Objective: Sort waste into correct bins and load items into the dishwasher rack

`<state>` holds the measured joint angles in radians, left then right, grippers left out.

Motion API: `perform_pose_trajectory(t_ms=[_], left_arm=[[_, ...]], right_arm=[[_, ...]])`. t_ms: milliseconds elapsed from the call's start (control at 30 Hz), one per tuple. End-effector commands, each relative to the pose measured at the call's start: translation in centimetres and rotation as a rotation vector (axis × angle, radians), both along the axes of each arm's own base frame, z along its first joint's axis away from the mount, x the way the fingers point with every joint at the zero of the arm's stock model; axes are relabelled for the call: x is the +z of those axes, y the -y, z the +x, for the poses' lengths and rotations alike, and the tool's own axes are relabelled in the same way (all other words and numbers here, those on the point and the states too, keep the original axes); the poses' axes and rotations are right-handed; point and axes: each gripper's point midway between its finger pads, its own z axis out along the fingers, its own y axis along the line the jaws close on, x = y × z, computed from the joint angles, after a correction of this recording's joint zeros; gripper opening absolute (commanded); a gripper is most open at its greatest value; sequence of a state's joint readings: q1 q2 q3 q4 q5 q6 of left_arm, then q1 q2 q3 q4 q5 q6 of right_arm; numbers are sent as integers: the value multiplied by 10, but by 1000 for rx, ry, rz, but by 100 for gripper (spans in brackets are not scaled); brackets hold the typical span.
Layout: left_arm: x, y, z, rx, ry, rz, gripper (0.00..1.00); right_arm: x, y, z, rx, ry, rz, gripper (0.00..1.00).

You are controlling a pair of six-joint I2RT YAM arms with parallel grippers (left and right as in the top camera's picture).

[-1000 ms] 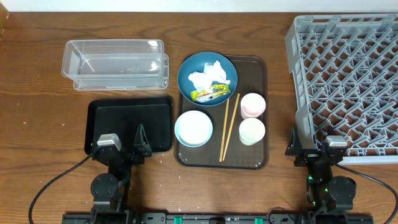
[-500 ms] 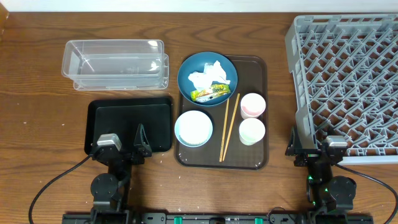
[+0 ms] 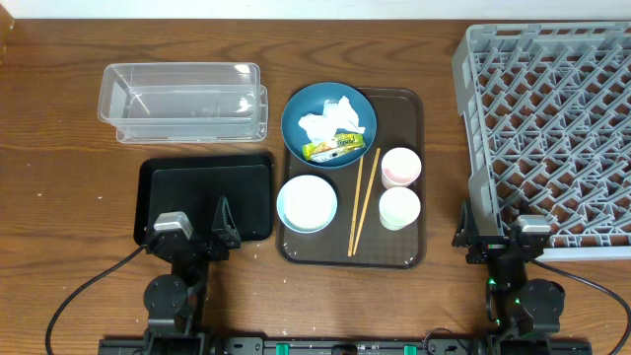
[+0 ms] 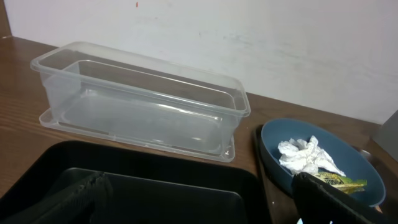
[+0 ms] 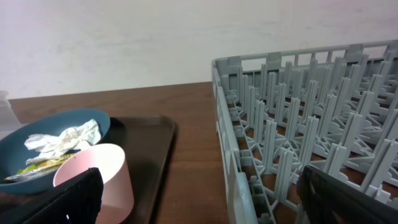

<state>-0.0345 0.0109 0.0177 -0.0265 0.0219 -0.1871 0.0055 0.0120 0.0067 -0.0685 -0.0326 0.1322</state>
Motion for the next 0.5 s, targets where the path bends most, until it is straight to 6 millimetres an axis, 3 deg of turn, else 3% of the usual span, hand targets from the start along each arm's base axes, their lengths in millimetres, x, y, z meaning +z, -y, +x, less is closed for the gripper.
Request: perform_pose_trajectory(t_ms=[0,333,467], left_arm=[[-16,-6,-1,37,-51,-3,96],[-7,-6,-2,37,-33,-17,96],[2,-6,-2,37,-26,-17,96]], right_arm=[[0,2,0,-10,2,-7,99],[1,2,0,-12,5,-7,99],[13,3,-1,-13,28,-7,99]])
